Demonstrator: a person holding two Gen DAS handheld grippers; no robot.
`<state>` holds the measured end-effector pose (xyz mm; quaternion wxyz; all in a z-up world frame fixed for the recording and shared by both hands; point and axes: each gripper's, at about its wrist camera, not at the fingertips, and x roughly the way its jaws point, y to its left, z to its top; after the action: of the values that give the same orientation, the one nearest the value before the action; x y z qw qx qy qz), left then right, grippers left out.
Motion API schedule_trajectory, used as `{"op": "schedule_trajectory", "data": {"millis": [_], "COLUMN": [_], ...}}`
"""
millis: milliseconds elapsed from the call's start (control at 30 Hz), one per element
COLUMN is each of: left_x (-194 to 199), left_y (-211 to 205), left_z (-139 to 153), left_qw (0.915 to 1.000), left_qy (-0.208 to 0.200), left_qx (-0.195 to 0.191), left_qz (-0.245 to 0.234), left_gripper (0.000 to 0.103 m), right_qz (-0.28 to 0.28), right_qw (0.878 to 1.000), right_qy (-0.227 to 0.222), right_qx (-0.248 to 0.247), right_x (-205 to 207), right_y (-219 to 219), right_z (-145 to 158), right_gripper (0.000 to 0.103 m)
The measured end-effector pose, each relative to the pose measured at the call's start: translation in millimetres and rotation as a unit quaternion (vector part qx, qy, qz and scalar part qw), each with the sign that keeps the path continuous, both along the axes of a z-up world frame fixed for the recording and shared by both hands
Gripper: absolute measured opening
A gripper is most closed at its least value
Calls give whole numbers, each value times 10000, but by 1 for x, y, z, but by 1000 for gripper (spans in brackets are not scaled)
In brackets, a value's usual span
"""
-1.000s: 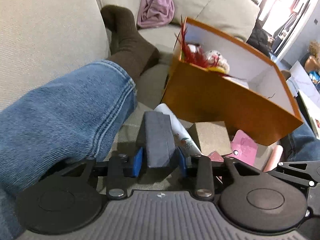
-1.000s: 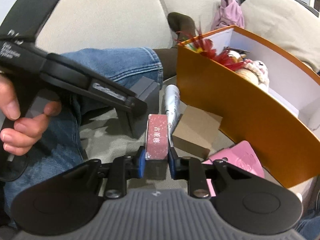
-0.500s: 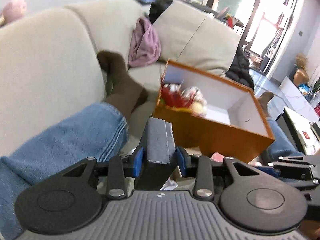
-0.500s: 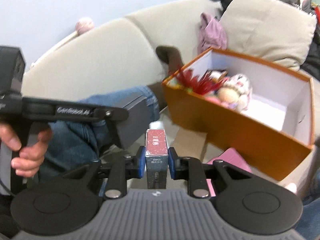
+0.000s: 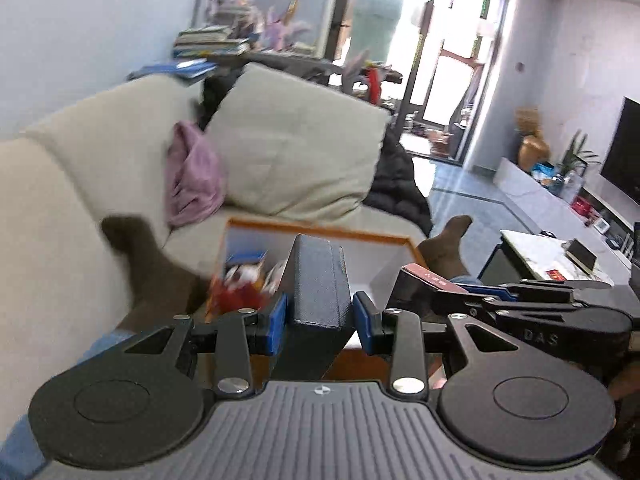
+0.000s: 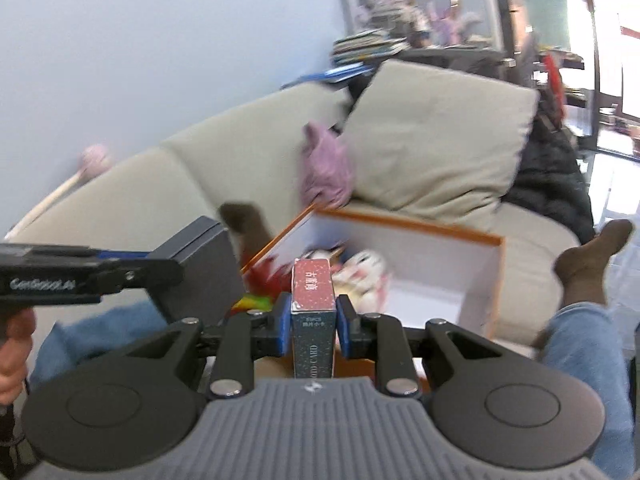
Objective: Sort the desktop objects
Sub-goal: 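Lift the red box and grey case and carry both over the orange box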
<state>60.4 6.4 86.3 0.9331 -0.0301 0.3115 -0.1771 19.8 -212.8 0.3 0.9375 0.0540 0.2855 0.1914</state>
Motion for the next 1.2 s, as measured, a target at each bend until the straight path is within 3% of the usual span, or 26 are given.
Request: {"op": "schedule_trajectory", "data": {"millis": [233, 567, 867, 1200], "left_x": [47, 103, 141, 167], "left_y": [-40, -74, -74, -70], "left_z": [-15, -55, -79, -87], "left_qw": [9986, 9949, 9928, 9912], "left_qy": [237, 671, 961, 1095], "left_qx": [-7, -2, -92, -260], "left_qz": [-472, -759, -705, -690], "left_gripper": [41, 41, 41, 41], "right_qz": [-598, -898, -1214, -1553], "right_qw": [9978, 9924, 9843, 9747], "right_qy": [216, 630, 757, 1207], "right_qx": [-183, -552, -1035, -1063], "right_x": [52, 117, 166, 198], "right_y": [-25, -33, -35, -47], "right_z": [-12, -51, -71, -80], "right_gripper": [25, 25, 25, 24]}}
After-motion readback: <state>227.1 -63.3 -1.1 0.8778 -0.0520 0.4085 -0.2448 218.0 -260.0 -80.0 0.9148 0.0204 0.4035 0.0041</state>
